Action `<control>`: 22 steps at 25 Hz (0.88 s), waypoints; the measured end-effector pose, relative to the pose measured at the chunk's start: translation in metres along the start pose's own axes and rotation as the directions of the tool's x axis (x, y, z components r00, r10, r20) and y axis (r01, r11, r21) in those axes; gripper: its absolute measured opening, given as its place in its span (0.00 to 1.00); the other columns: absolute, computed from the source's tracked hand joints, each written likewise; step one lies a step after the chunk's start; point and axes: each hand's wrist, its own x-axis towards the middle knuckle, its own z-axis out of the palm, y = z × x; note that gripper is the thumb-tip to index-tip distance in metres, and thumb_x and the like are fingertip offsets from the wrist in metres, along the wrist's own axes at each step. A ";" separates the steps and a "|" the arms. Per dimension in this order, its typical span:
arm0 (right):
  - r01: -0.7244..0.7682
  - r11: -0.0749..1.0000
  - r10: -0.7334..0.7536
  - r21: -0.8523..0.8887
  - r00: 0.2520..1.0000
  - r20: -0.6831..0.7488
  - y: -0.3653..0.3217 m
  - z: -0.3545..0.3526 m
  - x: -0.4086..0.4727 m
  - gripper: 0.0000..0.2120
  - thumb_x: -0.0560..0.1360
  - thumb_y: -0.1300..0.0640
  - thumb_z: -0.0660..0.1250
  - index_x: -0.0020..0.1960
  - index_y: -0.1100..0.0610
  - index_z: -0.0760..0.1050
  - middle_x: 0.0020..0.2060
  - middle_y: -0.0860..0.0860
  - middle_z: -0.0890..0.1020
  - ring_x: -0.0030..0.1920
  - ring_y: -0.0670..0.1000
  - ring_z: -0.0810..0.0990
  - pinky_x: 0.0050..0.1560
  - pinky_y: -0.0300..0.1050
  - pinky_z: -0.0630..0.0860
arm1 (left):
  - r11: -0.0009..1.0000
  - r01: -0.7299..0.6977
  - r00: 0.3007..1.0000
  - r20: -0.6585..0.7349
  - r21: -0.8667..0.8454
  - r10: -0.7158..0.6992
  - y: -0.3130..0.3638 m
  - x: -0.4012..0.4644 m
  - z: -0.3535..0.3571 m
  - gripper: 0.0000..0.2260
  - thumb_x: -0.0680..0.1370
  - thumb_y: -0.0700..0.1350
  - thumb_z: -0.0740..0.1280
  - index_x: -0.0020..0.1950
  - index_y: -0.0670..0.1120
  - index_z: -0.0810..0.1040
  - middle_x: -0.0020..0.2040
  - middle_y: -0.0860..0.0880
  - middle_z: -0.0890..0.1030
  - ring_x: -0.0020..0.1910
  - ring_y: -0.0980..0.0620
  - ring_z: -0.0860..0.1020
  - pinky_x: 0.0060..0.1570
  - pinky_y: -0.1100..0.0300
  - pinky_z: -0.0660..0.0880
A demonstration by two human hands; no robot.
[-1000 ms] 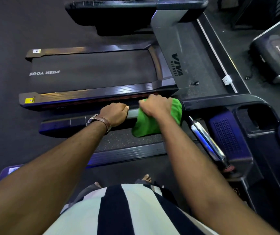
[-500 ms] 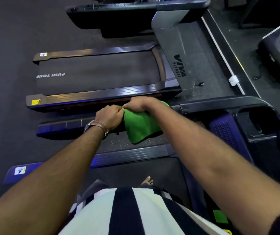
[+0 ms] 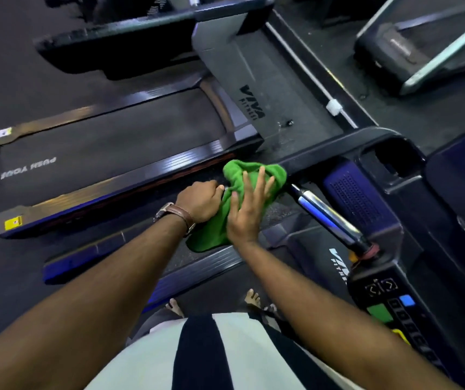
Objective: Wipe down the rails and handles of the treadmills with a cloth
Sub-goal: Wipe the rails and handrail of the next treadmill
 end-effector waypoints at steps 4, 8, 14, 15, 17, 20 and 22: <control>-0.589 0.638 0.670 0.496 0.742 0.020 -0.030 0.019 0.006 0.31 0.82 0.47 0.53 0.79 0.61 0.50 0.78 0.60 0.52 0.78 0.53 0.53 0.76 0.43 0.53 | 0.999 -0.048 0.999 -0.019 0.004 0.048 -0.004 0.001 0.005 0.16 0.80 0.56 0.50 0.45 0.49 0.72 0.48 0.42 0.81 0.46 0.39 0.77 0.38 0.54 0.66; -0.551 0.001 0.937 0.835 0.292 0.191 -0.008 0.016 0.043 0.23 0.83 0.45 0.52 0.65 0.62 0.72 0.65 0.60 0.76 0.64 0.59 0.75 0.63 0.47 0.71 | 0.997 -0.077 0.997 -0.016 0.010 0.077 -0.007 -0.001 0.006 0.16 0.80 0.57 0.50 0.47 0.50 0.72 0.50 0.44 0.81 0.47 0.40 0.77 0.39 0.54 0.66; -0.655 -0.107 0.919 0.748 0.222 0.326 0.000 0.010 0.034 0.17 0.83 0.51 0.53 0.45 0.59 0.74 0.46 0.57 0.78 0.45 0.57 0.77 0.56 0.50 0.73 | 0.993 -0.121 0.992 -0.017 0.005 0.121 -0.014 0.002 0.009 0.14 0.80 0.58 0.50 0.47 0.51 0.70 0.50 0.46 0.81 0.42 0.43 0.75 0.37 0.54 0.64; -0.712 0.023 0.956 0.702 0.222 0.194 -0.007 0.014 0.029 0.16 0.83 0.53 0.55 0.47 0.62 0.75 0.49 0.57 0.78 0.48 0.57 0.77 0.57 0.49 0.72 | 0.993 -0.121 0.993 -0.013 0.004 0.121 -0.013 0.003 0.010 0.14 0.80 0.58 0.49 0.47 0.51 0.70 0.49 0.46 0.81 0.42 0.44 0.75 0.37 0.54 0.64; -0.677 0.405 0.904 0.614 0.398 -0.157 -0.024 0.023 0.016 0.16 0.83 0.55 0.57 0.59 0.68 0.74 0.58 0.61 0.79 0.58 0.60 0.77 0.61 0.50 0.71 | 0.995 -0.096 0.995 0.015 -0.010 0.096 -0.014 0.006 0.010 0.15 0.79 0.59 0.49 0.46 0.52 0.70 0.49 0.46 0.81 0.40 0.45 0.73 0.37 0.54 0.64; -0.443 0.866 0.498 0.233 0.807 -0.316 -0.043 0.034 0.000 0.21 0.82 0.58 0.58 0.72 0.65 0.67 0.71 0.63 0.69 0.74 0.62 0.63 0.74 0.57 0.57 | 0.998 -0.029 0.997 0.065 -0.047 0.032 -0.013 0.012 0.010 0.17 0.76 0.60 0.49 0.48 0.53 0.73 0.52 0.46 0.81 0.43 0.43 0.75 0.40 0.53 0.66; -0.111 0.981 0.087 -0.158 0.985 -0.146 -0.033 0.020 0.008 0.22 0.81 0.53 0.59 0.72 0.60 0.69 0.73 0.57 0.68 0.77 0.59 0.57 0.76 0.60 0.48 | 0.999 0.005 0.997 0.079 -0.040 -0.002 -0.009 0.019 0.011 0.18 0.75 0.59 0.50 0.51 0.52 0.74 0.56 0.43 0.80 0.51 0.38 0.77 0.43 0.53 0.66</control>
